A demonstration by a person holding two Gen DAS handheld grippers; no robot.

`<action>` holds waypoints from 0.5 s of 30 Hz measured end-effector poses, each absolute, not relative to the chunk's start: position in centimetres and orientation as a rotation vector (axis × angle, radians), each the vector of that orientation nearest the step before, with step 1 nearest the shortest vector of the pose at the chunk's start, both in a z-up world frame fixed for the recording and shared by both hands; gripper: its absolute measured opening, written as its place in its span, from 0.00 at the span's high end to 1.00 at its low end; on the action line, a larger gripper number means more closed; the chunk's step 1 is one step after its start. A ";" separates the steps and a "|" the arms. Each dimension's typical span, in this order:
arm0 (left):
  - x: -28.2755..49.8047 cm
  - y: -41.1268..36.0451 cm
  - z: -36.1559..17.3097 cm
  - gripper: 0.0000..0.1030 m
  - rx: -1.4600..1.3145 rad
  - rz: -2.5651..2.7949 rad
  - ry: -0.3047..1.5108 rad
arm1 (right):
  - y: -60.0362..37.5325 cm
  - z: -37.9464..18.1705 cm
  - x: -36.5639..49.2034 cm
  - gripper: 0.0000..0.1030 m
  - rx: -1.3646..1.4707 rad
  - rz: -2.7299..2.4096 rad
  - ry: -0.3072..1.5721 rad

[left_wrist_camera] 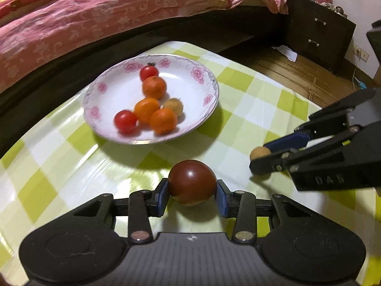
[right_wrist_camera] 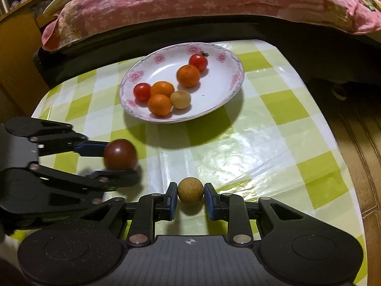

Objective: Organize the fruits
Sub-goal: 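Close the left gripper on the dark-brown tomato while the right gripper closes on the longan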

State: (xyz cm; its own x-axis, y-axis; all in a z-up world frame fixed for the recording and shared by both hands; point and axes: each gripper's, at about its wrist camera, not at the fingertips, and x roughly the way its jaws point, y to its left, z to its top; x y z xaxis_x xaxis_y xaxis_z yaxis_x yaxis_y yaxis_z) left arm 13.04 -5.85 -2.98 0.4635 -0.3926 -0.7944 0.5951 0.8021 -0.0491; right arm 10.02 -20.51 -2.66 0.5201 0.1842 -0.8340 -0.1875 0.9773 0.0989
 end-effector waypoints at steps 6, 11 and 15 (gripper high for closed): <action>11.2 -3.8 -3.3 0.54 0.266 -0.602 0.919 | -19.2 -3.2 9.7 0.79 -0.072 0.237 0.992; 10.8 -3.4 -3.6 0.53 0.284 -0.610 0.908 | -19.0 -3.6 9.7 0.78 -0.088 0.244 0.979; 10.6 -3.4 -3.7 0.52 0.287 -0.608 0.896 | -19.1 -3.5 9.5 0.78 -0.080 0.249 0.969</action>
